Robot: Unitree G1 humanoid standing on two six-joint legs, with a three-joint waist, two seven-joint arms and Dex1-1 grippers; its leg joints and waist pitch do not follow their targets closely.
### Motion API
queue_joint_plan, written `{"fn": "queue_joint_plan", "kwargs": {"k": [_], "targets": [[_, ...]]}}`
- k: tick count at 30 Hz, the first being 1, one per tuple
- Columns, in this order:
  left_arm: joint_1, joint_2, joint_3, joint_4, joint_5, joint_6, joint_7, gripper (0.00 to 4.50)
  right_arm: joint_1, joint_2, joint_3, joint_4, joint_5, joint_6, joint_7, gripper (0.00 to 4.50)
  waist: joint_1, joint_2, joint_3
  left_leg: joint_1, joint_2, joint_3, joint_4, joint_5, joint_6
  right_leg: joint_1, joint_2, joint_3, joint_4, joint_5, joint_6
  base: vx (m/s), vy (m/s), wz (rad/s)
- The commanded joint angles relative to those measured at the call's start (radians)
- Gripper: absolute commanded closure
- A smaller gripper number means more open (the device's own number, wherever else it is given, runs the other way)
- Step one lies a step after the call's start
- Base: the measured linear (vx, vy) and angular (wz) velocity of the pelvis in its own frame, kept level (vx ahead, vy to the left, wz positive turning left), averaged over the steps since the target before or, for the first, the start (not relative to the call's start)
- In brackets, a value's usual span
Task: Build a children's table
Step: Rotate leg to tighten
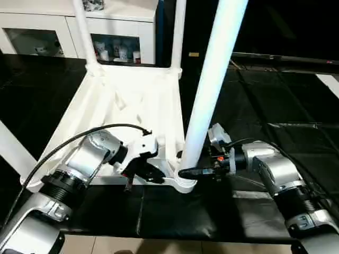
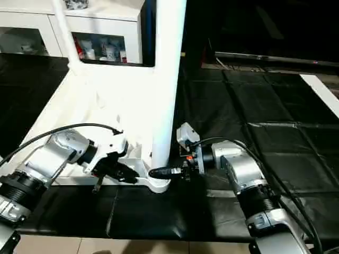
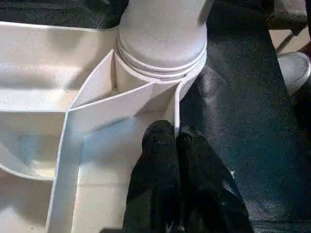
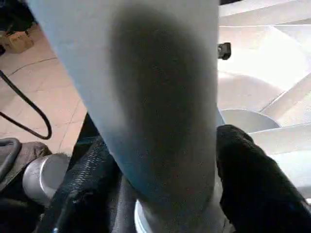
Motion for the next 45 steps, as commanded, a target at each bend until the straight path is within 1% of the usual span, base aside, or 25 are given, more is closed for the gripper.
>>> {"fn": "queue_joint_plan", "kwargs": {"k": [1, 5, 6, 9, 12, 13, 14, 15, 18, 19, 20, 22, 23, 25, 26, 28, 31, 32, 34, 36, 41, 42, 43, 44, 45], "targets": [[0.012, -0.016, -0.018, -0.05, -0.032, -0.005, -0.033, 4.5, 0.001, -0.012, 0.005, -0.018, 0.018, 0.014, 0.008, 1.97, -0.005, 0.002, -0.065, -0.003, -0.008, 0.025, -0.063, -0.171, 0.033, 0.065, -0.034, 0.024, -0.057, -0.144, -0.246, 0.0, 0.0, 0.0], [0.029, -0.027, 0.004, -0.067, -0.045, 0.029, 0.005, 4.5, 0.013, -0.003, 0.002, -0.028, 0.016, 0.016, -0.023, 2.28, -0.006, -0.009, -0.065, -0.002, -0.007, 0.026, -0.064, -0.163, 0.035, 0.063, -0.036, 0.025, -0.058, -0.163, -0.237, 0.0, 0.0, 0.0], [0.03, -0.028, 0.005, -0.067, -0.046, 0.03, 0.007, 4.5, 0.014, -0.002, 0.001, -0.028, 0.016, 0.016, -0.025, 2.33, -0.006, -0.006, -0.062, -0.003, -0.008, 0.025, -0.066, -0.173, 0.032, 0.062, -0.035, 0.025, -0.061, -0.19, -0.228, 0.0, 0.0, 0.0], [0.037, -0.093, 0.071, -0.075, -0.083, 0.093, 0.114, 4.5, 0.051, 0.046, -0.025, -0.058, -0.011, 0.039, -0.18, 2.38, -0.006, -0.018, -0.059, -0.002, -0.007, 0.026, -0.068, -0.187, 0.023, 0.059, -0.038, 0.027, -0.068, -0.255, -0.2, 0.0, 0.0, 0.0], [0.039, -0.124, 0.091, -0.087, -0.09, 0.128, 0.163, 4.5, 0.066, 0.072, -0.038, -0.07, -0.033, 0.043, -0.268, 2.43, -0.007, -0.016, -0.059, -0.004, -0.01, 0.022, -0.07, -0.194, 0.01, 0.059, -0.04, 0.026, -0.072, -0.311, -0.174, 0.0, 0.0, 0.0], [0.04, -0.137, 0.1, -0.096, -0.091, 0.143, 0.184, 4.5, 0.07, 0.084, -0.045, -0.076, -0.039, 0.05, -0.304, 2.44, -0.011, -0.023, -0.057, -0.006, -0.011, 0.022, -0.072, -0.197, 0.005, 0.059, -0.039, 0.025, -0.074, -0.332, -0.159, 0.0, 0.0, 0.0], [0.036, -0.168, 0.118, -0.094, -0.101, 0.167, 0.222, 4.5, 0.067, 0.113, -0.057, -0.07, -0.054, 0.065, -0.379, 2.45, -0.02, -0.02, -0.057, -0.009, -0.011, 0.021, -0.073, -0.2, -0.003, 0.059, -0.038, 0.025, -0.075, -0.336, -0.153, 0.0, 0.0, 0.0], [0.029, -0.227, 0.153, -0.08, -0.115, 0.205, 0.302, 4.5, 0.056, 0.165, -0.077, -0.047, -0.081, 0.102, -0.52, 2.45, -0.022, -0.009, -0.057, -0.008, -0.012, 0.019, -0.073, -0.199, -0.012, 0.058, -0.038, 0.025, -0.072, -0.329, -0.156, 0.0, 0.0, 0.0], [0.014, -0.295, 0.176, -0.049, -0.101, 0.231, 0.414, 4.5, 0.045, 0.225, -0.086, -0.033, -0.127, 0.148, -0.683, 2.5, -0.047, -0.021, -0.058, -0.018, -0.021, 0.017, -0.073, -0.199, -0.027, 0.066, -0.035, 0.021, -0.078, -0.357, -0.134, 0.0, 0.0, 0.0], [0.007, -0.312, 0.183, -0.035, -0.089, 0.231, 0.448, 4.5, 0.04, 0.245, -0.087, -0.035, -0.135, 0.155, -0.721, 2.52, -0.06, -0.02, -0.061, -0.018, -0.021, 0.016, -0.07, -0.198, -0.015, 0.064, -0.034, 0.022, -0.081, -0.346, -0.129, 0.0, 0.0, 0.0], [-0.011, -0.344, 0.201, -0.003, -0.074, 0.226, 0.515, 4.5, 0.021, 0.282, -0.096, -0.021, -0.149, 0.164, -0.797, 2.52, -0.062, -0.012, -0.06, -0.015, -0.022, 0.017, -0.069, -0.195, -0.012, 0.061, -0.033, 0.023, -0.082, -0.331, -0.135, 0.0, 0.0, 0.0], [-0.031, -0.373, 0.218, 0.028, -0.067, 0.214, 0.571, 4.5, -0.005, 0.303, -0.093, 0.002, -0.176, 0.16, -0.857, 2.52, -0.072, -0.017, -0.063, -0.013, -0.025, 0.019, -0.065, -0.189, -0.009, 0.06, -0.028, 0.023, -0.081, -0.307, -0.149, 0.0, 0.0, 0.0], [-0.032, -0.374, 0.219, 0.028, -0.068, 0.212, 0.572, 4.5, -0.006, 0.304, -0.093, 0.002, -0.176, 0.158, -0.857, 2.52, -0.068, -0.015, -0.063, -0.01, -0.024, 0.02, -0.065, -0.185, 0.0, 0.06, -0.029, 0.024, -0.082, -0.294, -0.154, 0.0, 0.0, 0.0], [-0.04, -0.388, 0.227, 0.038, -0.065, 0.199, 0.584, 4.5, -0.016, 0.319, -0.09, 0.008, -0.181, 0.133, -0.862, 2.52, -0.066, -0.004, -0.063, -0.011, -0.021, 0.02, -0.066, -0.174, 0.011, 0.061, -0.029, 0.025, -0.077, -0.245, -0.169, 0.0, 0.0, 0.0], [-0.042, -0.39, 0.229, 0.037, -0.064, 0.201, 0.586, 4.5, -0.017, 0.324, -0.092, 0.005, -0.179, 0.128, -0.858, 2.2, -0.068, -0.01, -0.064, -0.012, -0.021, 0.021, -0.065, -0.162, 0.016, 0.063, -0.027, 0.024, -0.075, -0.205, -0.18, 0.0, 0.0, 0.0], [-0.043, -0.384, 0.226, 0.026, -0.06, 0.21, 0.582, 4.5, -0.009, 0.326, -0.093, -0.022, -0.173, 0.134, -0.852, 1.88, -0.068, -0.004, -0.065, -0.011, -0.021, 0.021, -0.064, -0.15, 0.023, 0.065, -0.026, 0.025, -0.071, -0.155, -0.199, 0.0, 0.0, 0.0], [-0.045, -0.353, 0.204, 0.022, -0.054, 0.19, 0.543, 4.5, 0.014, 0.302, -0.093, -0.062, -0.156, 0.133, -0.814, 1.66, -0.067, -0.008, -0.062, -0.008, -0.019, 0.022, -0.066, -0.176, 0.026, 0.065, -0.027, 0.025, -0.075, -0.185, -0.2, 0.0, 0.0, 0.0], [-0.04, -0.338, 0.198, 0.026, -0.053, 0.179, 0.523, 4.5, 0.027, 0.286, -0.092, -0.068, -0.149, 0.125, -0.79, 1.54, -0.066, 0.0, -0.061, -0.007, -0.019, 0.021, -0.067, -0.186, 0.025, 0.064, -0.028, 0.025, -0.076, -0.201, -0.198, 0.0, 0.0, 0.0], [-0.025, -0.299, 0.178, 0.019, -0.049, 0.165, 0.471, 4.5, 0.056, 0.242, -0.085, -0.087, -0.153, 0.115, -0.754, 1.42, -0.064, 0.002, -0.062, -0.006, -0.017, 0.021, -0.067, -0.196, 0.028, 0.064, -0.028, 0.026, -0.076, -0.202, -0.195, 0.0, 0.0, 0.0], [-0.019, -0.29, 0.176, 0.01, -0.056, 0.168, 0.45, 4.5, 0.067, 0.224, -0.085, -0.097, -0.155, 0.108, -0.742, 1.21, -0.062, -0.002, -0.061, -0.006, -0.016, 0.022, -0.067, -0.191, 0.027, 0.064, -0.028, 0.026, -0.075, -0.189, -0.202, 0.0, 0.0, 0.0], [0.003, -0.204, 0.142, -0.014, -0.06, 0.116, 0.304, 4.5, 0.133, 0.138, -0.116, -0.188, -0.073, 0.084, -0.577, 0.64, -0.047, -0.007, -0.06, -0.003, -0.012, 0.023, -0.069, -0.205, 0.036, 0.062, -0.031, 0.027, -0.076, -0.209, -0.198, 0.0, 0.0, 0.0], [0.007, -0.176, 0.128, -0.017, -0.057, 0.092, 0.26, 4.5, 0.14, 0.111, -0.111, -0.199, -0.066, 0.075, -0.531, 0.64, -0.042, -0.004, -0.059, 0.001, -0.01, 0.023, -0.069, -0.207, 0.037, 0.059, -0.031, 0.028, -0.075, -0.207, -0.199, 0.0, 0.0, 0.0], [0.01, -0.153, 0.116, -0.02, -0.053, 0.073, 0.225, 4.5, 0.146, 0.089, -0.107, -0.208, -0.06, 0.068, -0.495, 0.58, -0.04, 0.011, -0.058, 0.0, -0.01, 0.02, -0.07, -0.218, 0.033, 0.06, -0.031, 0.027, -0.076, -0.205, -0.203, 0.0, 0.0, 0.0], [0.012, -0.132, 0.103, -0.021, -0.051, 0.056, 0.191, 4.5, 0.149, 0.061, -0.098, -0.217, -0.056, 0.067, -0.454, 0.5, -0.037, 0.017, -0.059, 0.001, -0.01, 0.021, -0.068, -0.215, 0.027, 0.059, -0.031, 0.028, -0.071, -0.178, -0.211, 0.0, 0.0, 0.0], [0.012, -0.131, 0.103, -0.021, -0.051, 0.056, 0.19, 4.5, 0.149, 0.06, -0.098, -0.217, -0.056, 0.067, -0.453, 0.37, -0.037, 0.011, -0.059, 0.002, -0.01, 0.022, -0.069, -0.219, 0.029, 0.06, -0.028, 0.028, -0.074, -0.172, -0.214, 0.0, 0.0, 0.0]]}}
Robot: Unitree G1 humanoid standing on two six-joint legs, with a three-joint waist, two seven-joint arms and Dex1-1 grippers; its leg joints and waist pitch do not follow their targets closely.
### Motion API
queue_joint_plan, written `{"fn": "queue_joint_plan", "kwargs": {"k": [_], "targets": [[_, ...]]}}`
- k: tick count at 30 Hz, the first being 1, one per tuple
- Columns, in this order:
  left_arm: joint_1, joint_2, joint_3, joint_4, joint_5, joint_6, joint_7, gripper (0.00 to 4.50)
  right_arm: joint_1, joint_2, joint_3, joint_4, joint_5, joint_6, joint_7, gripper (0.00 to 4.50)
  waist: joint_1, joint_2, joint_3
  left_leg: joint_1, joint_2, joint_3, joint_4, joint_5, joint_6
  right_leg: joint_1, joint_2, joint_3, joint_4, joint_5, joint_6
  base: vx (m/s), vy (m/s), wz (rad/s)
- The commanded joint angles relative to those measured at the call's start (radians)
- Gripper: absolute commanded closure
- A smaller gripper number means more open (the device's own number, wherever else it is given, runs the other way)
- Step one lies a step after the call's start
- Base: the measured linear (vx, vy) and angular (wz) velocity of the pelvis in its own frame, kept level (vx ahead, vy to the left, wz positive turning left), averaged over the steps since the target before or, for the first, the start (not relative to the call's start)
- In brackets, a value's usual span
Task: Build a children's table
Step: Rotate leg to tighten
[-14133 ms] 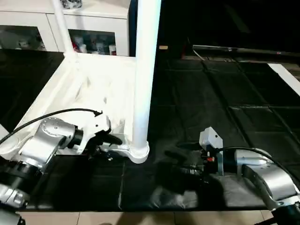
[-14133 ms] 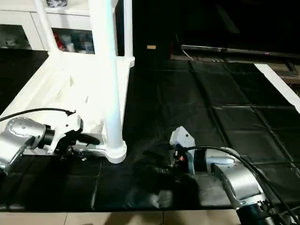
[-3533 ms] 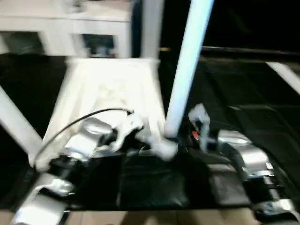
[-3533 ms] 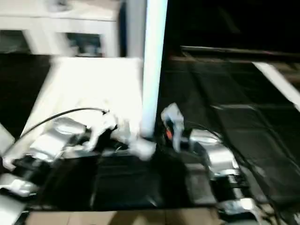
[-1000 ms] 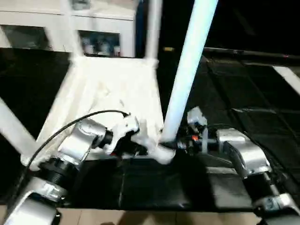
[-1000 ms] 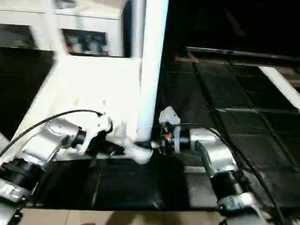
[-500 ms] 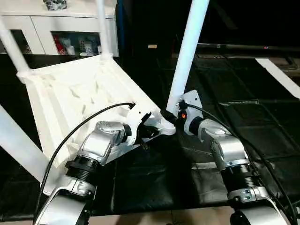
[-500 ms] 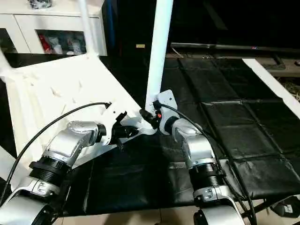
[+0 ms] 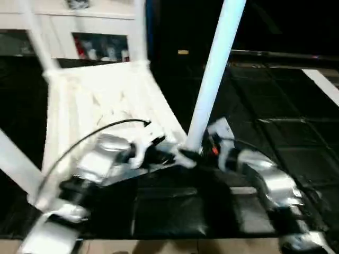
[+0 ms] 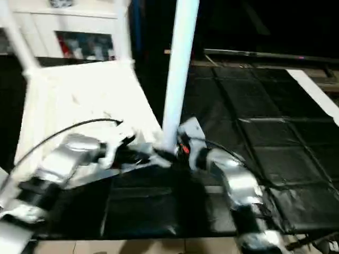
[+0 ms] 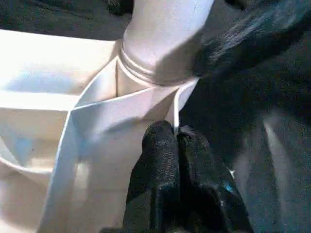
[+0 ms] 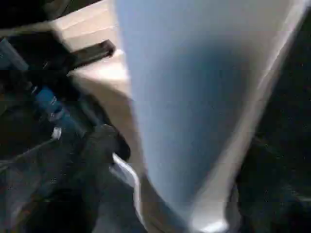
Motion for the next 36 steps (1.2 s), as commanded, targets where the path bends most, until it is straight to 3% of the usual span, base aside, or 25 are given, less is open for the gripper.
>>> {"fn": "queue_joint_plan", "kwargs": {"k": [1, 2, 3, 5, 7, 10, 11, 14, 15, 17, 18, 20, 23, 24, 25, 26, 31, 32, 36], "targets": [[-0.008, 0.02, -0.048, -0.058, -0.029, -0.072, -0.137, 4.5, 0.007, -0.071, 0.024, -0.028, 0.019, -0.027, 0.124, 0.24, -0.002, 0.012, -0.069, 0.005, -0.01, 0.026, -0.062, -0.217, 0.036, 0.062, -0.03, 0.028, -0.067, -0.154, -0.227, 0.0, 0.0, 0.0], [-0.007, 0.023, -0.051, -0.06, -0.03, -0.074, -0.145, 4.5, 0.007, -0.077, 0.026, -0.028, 0.019, -0.028, 0.132, 0.24, 0.002, 0.015, -0.069, 0.005, -0.009, 0.026, -0.062, -0.213, 0.036, 0.062, -0.03, 0.028, -0.064, -0.148, -0.231, 0.0, 0.0, 0.0], [-0.003, 0.048, -0.076, -0.071, -0.03, -0.094, -0.201, 4.5, -0.002, -0.11, 0.037, -0.028, 0.025, -0.031, 0.181, 0.12, 0.001, 0.002, -0.068, 0.003, -0.009, 0.028, -0.062, -0.211, 0.042, 0.062, -0.03, 0.028, -0.066, -0.15, -0.233, 0.0, 0.0, 0.0], [0.0, 0.075, -0.102, -0.08, -0.025, -0.111, -0.253, 4.5, -0.024, -0.134, 0.061, -0.025, 0.027, -0.043, 0.245, 0.12, 0.007, 0.021, -0.068, 0.002, -0.009, 0.025, -0.062, -0.198, 0.037, 0.064, -0.033, 0.028, -0.061, -0.149, -0.236, 0.0, 0.0, 0.0], [0.0, 0.078, -0.108, -0.081, -0.025, -0.113, -0.264, 4.5, -0.029, -0.141, 0.07, -0.023, 0.023, -0.054, 0.263, 0.12, 0.006, 0.016, -0.067, 0.001, -0.009, 0.026, -0.062, -0.212, 0.033, 0.064, -0.032, 0.027, -0.062, -0.161, -0.237, 0.0, 0.0, 0.0], [-0.003, 0.091, -0.145, -0.079, -0.011, -0.144, -0.304, 4.5, -0.06, -0.145, 0.081, 0.0, 0.04, -0.062, 0.317, 0.12, 0.009, 0.016, -0.067, 0.002, -0.008, 0.025, -0.063, -0.222, 0.027, 0.064, -0.033, 0.027, -0.063, -0.182, -0.237, 0.0, 0.0, 0.0], [-0.004, 0.091, -0.153, -0.078, -0.008, -0.152, -0.311, 4.5, -0.069, -0.144, 0.087, 0.012, 0.04, -0.065, 0.326, 0.12, 0.011, 0.026, -0.067, 0.004, -0.007, 0.024, -0.063, -0.232, 0.024, 0.062, -0.034, 0.027, -0.063, -0.189, -0.239, 0.0, 0.0, 0.0], [-0.004, 0.082, -0.159, -0.091, -0.013, -0.15, -0.316, 4.5, -0.087, -0.135, 0.101, 0.042, 0.037, -0.077, 0.333, 0.39, 0.009, 0.013, -0.067, 0.003, -0.007, 0.025, -0.063, -0.239, 0.022, 0.063, -0.033, 0.026, -0.065, -0.198, -0.237, 0.0, 0.0, 0.0], [-0.004, 0.082, -0.16, -0.092, -0.014, -0.149, -0.317, 4.5, -0.088, -0.134, 0.101, 0.045, 0.038, -0.077, 0.335, 0.49, 0.009, 0.015, -0.069, 0.0, -0.008, 0.023, -0.063, -0.227, 0.021, 0.067, -0.034, 0.026, -0.062, -0.192, -0.237, 0.0, 0.0, 0.0], [-0.002, 0.082, -0.158, -0.097, -0.016, -0.151, -0.315, 4.5, -0.085, -0.131, 0.108, 0.037, 0.044, -0.072, 0.345, 0.69, 0.007, 0.01, -0.069, -0.002, -0.008, 0.023, -0.063, -0.212, 0.022, 0.067, -0.034, 0.026, -0.062, -0.199, -0.229, 0.0, 0.0, 0.0], [0.0, 0.083, -0.158, -0.098, -0.016, -0.154, -0.314, 4.5, -0.084, -0.13, 0.112, 0.034, 0.047, -0.071, 0.352, 0.76, 0.005, 0.003, -0.069, -0.002, -0.008, 0.024, -0.062, -0.209, 0.025, 0.067, -0.034, 0.026, -0.062, -0.198, -0.229, 0.0, 0.0, 0.0], [0.007, 0.085, -0.157, -0.088, -0.006, -0.166, -0.297, 4.5, -0.075, -0.136, 0.125, 0.027, 0.047, -0.068, 0.375, 0.86, 0.005, 0.008, -0.07, -0.003, -0.009, 0.024, -0.061, -0.192, 0.028, 0.067, -0.034, 0.026, -0.06, -0.184, -0.23, 0.0, 0.0, 0.0], [0.015, 0.088, -0.16, -0.08, 0.0, -0.172, -0.281, 4.5, -0.064, -0.152, 0.133, 0.028, 0.045, -0.075, 0.401, 1.11, 0.006, 0.006, -0.071, -0.002, -0.008, 0.025, -0.06, -0.183, 0.034, 0.067, -0.033, 0.026, -0.058, -0.16, -0.238, 0.0, 0.0, 0.0], [0.02, 0.092, -0.161, -0.087, -0.002, -0.169, -0.281, 4.5, -0.063, -0.157, 0.13, 0.03, 0.053, -0.068, 0.413, 1.24, 0.006, -0.01, -0.07, -0.004, -0.008, 0.026, -0.059, -0.182, 0.039, 0.068, -0.032, 0.025, -0.059, -0.164, -0.236, 0.0, 0.0, 0.0], [0.022, 0.095, -0.16, -0.091, -0.002, -0.168, -0.28, 4.5, -0.063, -0.16, 0.13, 0.031, 0.056, -0.066, 0.42, 1.24, 0.009, -0.001, -0.07, -0.004, -0.008, 0.024, -0.061, -0.178, 0.039, 0.068, -0.035, 0.026, -0.057, -0.175, -0.232, 0.0, 0.0, 0.0], [0.024, 0.099, -0.158, -0.095, -0.004, -0.166, -0.279, 4.5, -0.065, -0.162, 0.131, 0.035, 0.058, -0.067, 0.424, 1.24, 0.009, -0.004, -0.07, -0.004, -0.007, 0.025, -0.06, -0.181, 0.039, 0.067, -0.035, 0.026, -0.059, -0.186, -0.227, 0.0, 0.0, 0.0], [0.017, 0.107, -0.15, -0.08, -0.001, -0.172, -0.277, 4.5, -0.092, -0.158, 0.14, 0.072, 0.055, -0.078, 0.437, 1.83, 0.01, -0.002, -0.069, -0.003, -0.008, 0.024, -0.061, -0.202, 0.033, 0.065, -0.036, 0.026, -0.061, -0.215, -0.22, 0.0, 0.0, 0.0], [0.012, 0.108, -0.149, -0.068, 0.002, -0.18, -0.276, 4.5, -0.103, -0.153, 0.143, 0.089, 0.052, -0.085, 0.438, 1.92, 0.01, 0.003, -0.07, -0.004, -0.009, 0.023, -0.061, -0.201, 0.03, 0.064, -0.036, 0.025, -0.061, -0.211, -0.223, 0.0, 0.0, 0.0], [0.0, 0.112, -0.146, -0.056, 0.004, -0.183, -0.276, 4.5, -0.122, -0.143, 0.145, 0.109, 0.049, -0.088, 0.437, 2.25, 0.009, 0.002, -0.068, -0.003, -0.009, 0.023, -0.061, -0.218, 0.024, 0.065, -0.036, 0.025, -0.064, -0.243, -0.215, 0.0, 0.0, 0.0]]}}
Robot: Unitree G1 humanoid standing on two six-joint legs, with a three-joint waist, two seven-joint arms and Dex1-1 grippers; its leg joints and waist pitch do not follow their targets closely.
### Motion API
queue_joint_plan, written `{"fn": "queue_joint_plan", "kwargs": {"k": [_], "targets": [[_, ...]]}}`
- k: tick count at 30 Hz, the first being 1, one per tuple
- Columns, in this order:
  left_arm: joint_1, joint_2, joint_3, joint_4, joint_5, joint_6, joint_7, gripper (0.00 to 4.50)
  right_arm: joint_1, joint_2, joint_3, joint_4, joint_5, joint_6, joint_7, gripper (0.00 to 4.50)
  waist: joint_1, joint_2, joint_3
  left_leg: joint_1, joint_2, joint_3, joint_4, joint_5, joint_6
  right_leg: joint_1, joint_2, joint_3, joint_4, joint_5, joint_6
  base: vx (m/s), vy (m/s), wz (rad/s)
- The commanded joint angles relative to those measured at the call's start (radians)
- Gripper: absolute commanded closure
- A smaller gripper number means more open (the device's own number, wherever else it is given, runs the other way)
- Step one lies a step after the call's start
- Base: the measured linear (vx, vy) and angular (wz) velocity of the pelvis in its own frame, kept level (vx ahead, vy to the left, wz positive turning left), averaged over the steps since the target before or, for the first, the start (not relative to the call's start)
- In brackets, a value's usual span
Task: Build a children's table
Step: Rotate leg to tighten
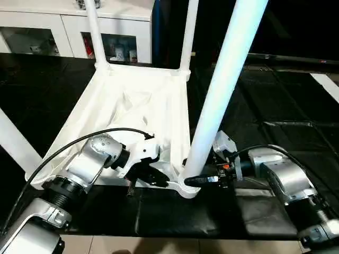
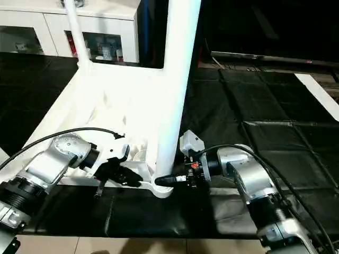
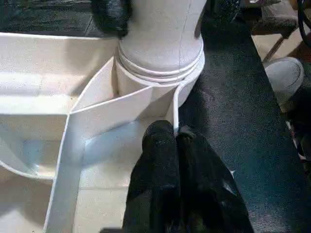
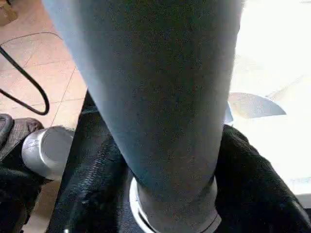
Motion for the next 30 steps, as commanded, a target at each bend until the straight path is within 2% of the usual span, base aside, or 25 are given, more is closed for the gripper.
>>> {"fn": "queue_joint_plan", "kwargs": {"k": [1, 5, 6, 7, 8, 9, 10, 12, 13, 14, 15, 17, 18, 20, 21, 22, 24, 25, 26, 27, 28, 30], "targets": [[-0.012, -0.01, -0.025, -0.007, 0.001, -0.012, -0.029, 4.5, -0.026, -0.001, -0.009, 0.009, -0.001, 0.002, -0.012, 2.33, -0.001, 0.01, -0.066, -0.002, -0.01, 0.023, -0.067, -0.222, 0.022, 0.06, -0.035, 0.024, -0.07, -0.25, -0.212, 0.0, 0.0, 0.0], [-0.018, -0.038, -0.012, 0.009, -0.003, 0.033, 0.02, 4.5, 0.006, 0.02, -0.029, -0.028, 0.038, 0.053, -0.033, 2.43, -0.003, 0.012, -0.067, -0.001, -0.01, 0.023, -0.067, -0.223, 0.018, 0.06, -0.033, 0.025, -0.069, -0.24, -0.216, 0.0, 0.0, 0.0], [-0.018, -0.039, -0.011, 0.009, -0.003, 0.035, 0.022, 4.5, 0.008, 0.021, -0.03, -0.029, 0.039, 0.055, -0.034, 2.44, -0.002, 0.015, -0.067, 0.0, -0.01, 0.022, -0.066, -0.225, 0.016, 0.059, -0.033, 0.025, -0.069, -0.241, -0.217, 0.0, 0.0, 0.0], [-0.019, -0.053, -0.004, 0.011, -0.007, 0.059, 0.044, 4.5, 0.022, 0.035, -0.034, -0.043, 0.044, 0.067, -0.062, 2.44, -0.001, 0.013, -0.066, 0.001, -0.01, 0.022, -0.066, -0.234, 0.017, 0.058, -0.032, 0.024, -0.07, -0.251, -0.215, 0.0, 0.0, 0.0], [-0.02, -0.062, 0.001, 0.013, -0.009, 0.075, 0.059, 4.5, 0.03, 0.044, -0.036, -0.05, 0.045, 0.073, -0.082, 2.44, -0.002, 0.014, -0.065, 0.001, -0.01, 0.023, -0.068, -0.24, 0.014, 0.057, -0.033, 0.025, -0.072, -0.267, -0.21, 0.0, 0.0, 0.0], [-0.024, -0.08, 0.013, 0.019, -0.013, 0.09, 0.09, 4.5, 0.04, 0.061, -0.039, -0.057, 0.038, 0.078, -0.122, 2.45, -0.002, 0.027, -0.064, 0.004, -0.01, 0.022, -0.068, -0.247, 0.008, 0.055, -0.032, 0.026, -0.073, -0.275, -0.209, 0.0, 0.0, 0.0], [-0.035, -0.129, 0.041, 0.042, -0.016, 0.131, 0.172, 4.5, 0.06, 0.105, -0.046, -0.067, 0.014, 0.087, -0.228, 2.46, -0.007, 0.023, -0.063, 0.002, -0.014, 0.021, -0.069, -0.276, 0.0, 0.058, -0.031, 0.023, -0.08, -0.321, -0.196, 0.0, 0.0, 0.0], [-0.044, -0.16, 0.057, 0.06, -0.013, 0.144, 0.228, 4.5, 0.066, 0.132, -0.05, -0.068, -0.005, 0.099, -0.295, 2.46, -0.009, 0.022, -0.062, 0.004, -0.015, 0.019, -0.069, -0.281, -0.006, 0.056, -0.031, 0.021, -0.083, -0.354, -0.181, 0.0, 0.0, 0.0], [-0.063, -0.218, 0.082, 0.096, -0.001, 0.173, 0.333, 4.5, 0.07, 0.187, -0.055, -0.063, -0.038, 0.134, -0.415, 2.47, -0.018, 0.022, -0.06, -0.003, -0.02, 0.019, -0.07, -0.277, -0.017, 0.057, -0.027, 0.02, -0.088, -0.4, -0.152, 0.0, 0.0, 0.0], [-0.068, -0.233, 0.088, 0.106, 0.004, 0.18, 0.362, 4.5, 0.07, 0.202, -0.056, -0.062, -0.045, 0.146, -0.446, 2.48, -0.018, 0.022, -0.06, -0.003, -0.02, 0.019, -0.07, -0.277, -0.017, 0.057, -0.027, 0.02, -0.088, -0.4, -0.152, 0.0, 0.0, 0.0], [-0.068, -0.233, 0.088, 0.106, 0.004, 0.18, 0.362, 4.5, 0.07, 0.202, -0.056, -0.062, -0.045, 0.146, -0.446, 2.5, -0.024, 0.02, -0.061, -0.004, -0.023, 0.015, -0.07, -0.285, -0.022, 0.059, -0.029, 0.016, -0.093, -0.453, -0.127, 0.0, 0.0, 0.0], [-0.088, -0.288, 0.114, 0.128, 0.003, 0.208, 0.45, 4.5, 0.054, 0.262, -0.064, -0.052, -0.083, 0.2, -0.565, 2.51, -0.04, 0.021, -0.061, -0.008, -0.029, 0.014, -0.068, -0.303, -0.011, 0.056, -0.03, 0.012, -0.105, -0.526, -0.093, 0.0, 0.0, 0.0], [-0.095, -0.308, 0.127, 0.133, 0.001, 0.221, 0.481, 4.5, 0.047, 0.285, -0.069, -0.049, -0.093, 0.223, -0.61, 2.52, -0.046, 0.022, -0.062, -0.005, -0.031, 0.012, -0.065, -0.308, -0.008, 0.051, -0.029, 0.01, -0.11, -0.55, -0.082, 0.0, 0.0, 0.0], [-0.111, -0.346, 0.153, 0.144, -0.005, 0.24, 0.542, 4.5, 0.027, 0.324, -0.071, -0.031, -0.117, 0.241, -0.687, 2.52, -0.053, 0.024, -0.061, -0.004, -0.033, 0.012, -0.063, -0.316, -0.003, 0.046, -0.026, 0.008, -0.115, -0.563, -0.076, 0.0, 0.0, 0.0], [-0.12, -0.369, 0.169, 0.149, -0.011, 0.249, 0.575, 4.5, 0.011, 0.349, -0.077, -0.013, -0.127, 0.244, -0.734, 2.52, -0.053, 0.021, -0.062, -0.003, -0.033, 0.011, -0.063, -0.32, 0.0, 0.046, -0.027, 0.006, -0.117, -0.57, -0.071, 0.0, 0.0, 0.0], [-0.131, -0.399, 0.188, 0.156, -0.013, 0.258, 0.609, 4.5, -0.012, 0.387, -0.091, 0.011, -0.141, 0.246, -0.802, 2.52, -0.06, 0.022, -0.062, -0.008, -0.034, 0.011, -0.063, -0.315, -0.001, 0.045, -0.026, 0.006, -0.115, -0.567, -0.073, 0.0, 0.0, 0.0], [-0.136, -0.413, 0.195, 0.159, -0.011, 0.258, 0.621, 4.5, -0.029, 0.407, -0.098, 0.031, -0.152, 0.236, -0.84, 2.52, -0.062, 0.025, -0.066, -0.012, -0.032, 0.007, -0.066, -0.305, -0.002, 0.049, -0.028, 0.004, -0.113, -0.546, -0.071, 0.0, 0.0, 0.0], [-0.135, -0.41, 0.192, 0.154, -0.011, 0.251, 0.614, 4.5, -0.035, 0.411, -0.091, 0.042, -0.155, 0.192, -0.831, 2.19, -0.06, 0.018, -0.068, -0.015, -0.028, 0.007, -0.069, -0.286, 0.006, 0.052, -0.028, 0.008, -0.105, -0.477, -0.086, 0.0, 0.0, 0.0], [-0.133, -0.408, 0.19, 0.151, -0.011, 0.25, 0.611, 4.5, -0.035, 0.411, -0.087, 0.043, -0.155, 0.178, -0.824, 2.19, -0.06, 0.018, -0.068, -0.015, -0.028, 0.007, -0.069, -0.286, 0.006, 0.052, -0.028, 0.008, -0.105, -0.477, -0.086, 0.0, 0.0, 0.0], [-0.129, -0.4, 0.19, 0.144, -0.012, 0.244, 0.603, 4.5, -0.029, 0.407, -0.089, 0.035, -0.144, 0.166, -0.796, 2.0, -0.061, 0.018, -0.068, -0.014, -0.025, 0.01, -0.069, -0.28, 0.014, 0.05, -0.027, 0.012, -0.102, -0.425, -0.105, 0.0, 0.0, 0.0], [-0.123, -0.391, 0.19, 0.136, -0.013, 0.237, 0.593, 4.5, -0.021, 0.403, -0.096, 0.021, -0.132, 0.165, -0.773, 1.84, -0.059, 0.014, -0.072, -0.016, -0.024, 0.013, -0.067, -0.242, 0.022, 0.056, -0.027, 0.016, -0.092, -0.327, -0.139, 0.051, 0.0, 0.01], [-0.108, -0.372, 0.181, 0.117, -0.015, 0.23, 0.566, 4.5, -0.011, 0.391, -0.112, 0.006, -0.118, 0.168, -0.751, 1.81, -0.056, 0.018, -0.074, -0.016, -0.024, 0.014, -0.066, -0.212, 0.026, 0.06, -0.027, 0.018, -0.084, -0.265, -0.162, 0.052, -0.004, 0.01]]}}
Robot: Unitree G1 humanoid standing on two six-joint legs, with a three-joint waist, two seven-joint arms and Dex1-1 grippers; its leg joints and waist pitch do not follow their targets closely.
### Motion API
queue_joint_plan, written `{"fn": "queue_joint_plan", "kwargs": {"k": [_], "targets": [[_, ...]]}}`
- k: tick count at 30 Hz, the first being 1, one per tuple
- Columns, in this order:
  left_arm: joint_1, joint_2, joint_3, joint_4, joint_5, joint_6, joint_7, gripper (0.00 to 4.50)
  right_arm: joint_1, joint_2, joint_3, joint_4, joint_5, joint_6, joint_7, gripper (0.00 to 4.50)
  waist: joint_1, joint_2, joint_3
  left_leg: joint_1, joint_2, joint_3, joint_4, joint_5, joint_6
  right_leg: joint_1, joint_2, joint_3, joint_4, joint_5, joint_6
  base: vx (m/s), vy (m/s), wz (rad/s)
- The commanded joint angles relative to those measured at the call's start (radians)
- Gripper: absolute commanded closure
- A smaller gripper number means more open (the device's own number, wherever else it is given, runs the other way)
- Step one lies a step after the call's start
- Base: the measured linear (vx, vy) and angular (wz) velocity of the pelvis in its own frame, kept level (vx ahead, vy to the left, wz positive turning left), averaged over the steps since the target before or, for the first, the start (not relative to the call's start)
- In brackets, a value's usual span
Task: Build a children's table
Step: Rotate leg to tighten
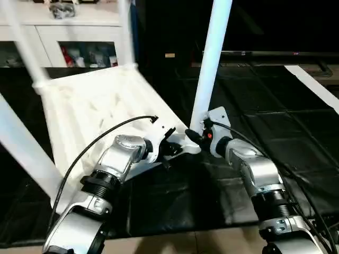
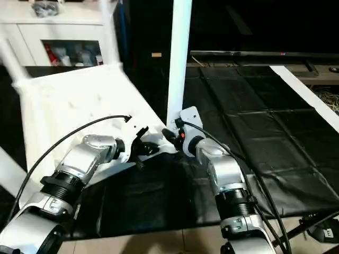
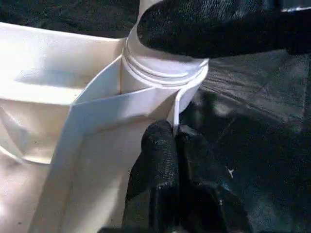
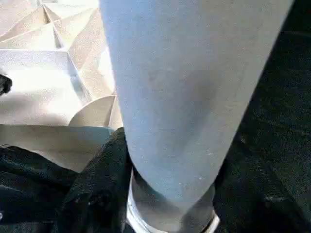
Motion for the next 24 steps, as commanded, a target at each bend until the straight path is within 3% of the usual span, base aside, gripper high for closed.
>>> {"fn": "queue_joint_plan", "kwargs": {"k": [1, 6, 8, 13, 16, 21, 24], "targets": [[-0.018, -0.032, -0.028, -0.074, -0.042, -0.043, -0.043, 4.5, 0.019, 0.06, 0.1, -0.015, 0.07, 0.011, 0.135, 1.59, 0.011, -0.005, -0.066, -0.016, -0.022, 0.025, -0.065, -0.174, 0.039, 0.067, -0.028, 0.023, -0.073, -0.201, -0.189, 0.0, 0.0, 0.0], [0.01, 0.02, -0.056, -0.109, -0.045, -0.052, -0.136, 4.5, 0.037, -0.01, 0.087, -0.028, 0.086, -0.011, 0.227, 1.13, 0.018, -0.003, -0.068, -0.014, -0.02, 0.028, -0.062, -0.126, 0.064, 0.072, -0.029, 0.024, -0.065, -0.117, -0.227, 0.0, 0.0, 0.0], [0.02, 0.075, -0.085, -0.117, -0.035, -0.082, -0.219, 4.5, 0.059, -0.095, 0.094, -0.065, 0.117, -0.031, 0.359, 0.93, 0.025, -0.001, -0.065, -0.011, -0.017, 0.029, -0.064, -0.144, 0.068, 0.073, -0.029, 0.024, -0.067, -0.129, -0.23, 0.0, 0.0, 0.0], [0.025, 0.145, -0.118, -0.126, -0.029, -0.119, -0.339, 4.5, 0.072, -0.197, 0.101, -0.1, 0.143, -0.033, 0.513, 0.52, 0.041, -0.001, -0.06, -0.002, -0.012, 0.031, -0.067, -0.199, 0.059, 0.064, -0.032, 0.026, -0.073, -0.209, -0.218, 0.0, 0.0, 0.0], [0.031, 0.195, -0.138, -0.145, -0.038, -0.145, -0.441, 4.5, 0.068, -0.257, 0.105, -0.104, 0.149, -0.047, 0.602, 0.38, 0.05, 0.005, -0.059, 0.0, -0.01, 0.027, -0.071, -0.22, 0.041, 0.063, -0.036, 0.026, -0.076, -0.262, -0.208, 0.0, 0.0, 0.0], [0.056, 0.275, -0.183, -0.194, -0.068, -0.186, -0.612, 4.5, 0.043, -0.318, 0.116, -0.08, 0.163, -0.071, 0.702, 0.38, 0.059, 0.002, -0.064, 0.0, -0.007, 0.03, -0.069, -0.187, 0.041, 0.064, -0.033, 0.028, -0.061, -0.16, -0.237, 0.0, 0.0, 0.0], [0.061, 0.297, -0.199, -0.198, -0.063, -0.201, -0.653, 4.5, 0.037, -0.335, 0.125, -0.076, 0.175, -0.077, 0.744, 0.38, 0.063, 0.003, -0.062, -0.001, -0.008, 0.031, -0.068, -0.19, 0.043, 0.064, -0.033, 0.026, -0.06, -0.158, -0.242, 0.0, 0.0, 0.0]]}}
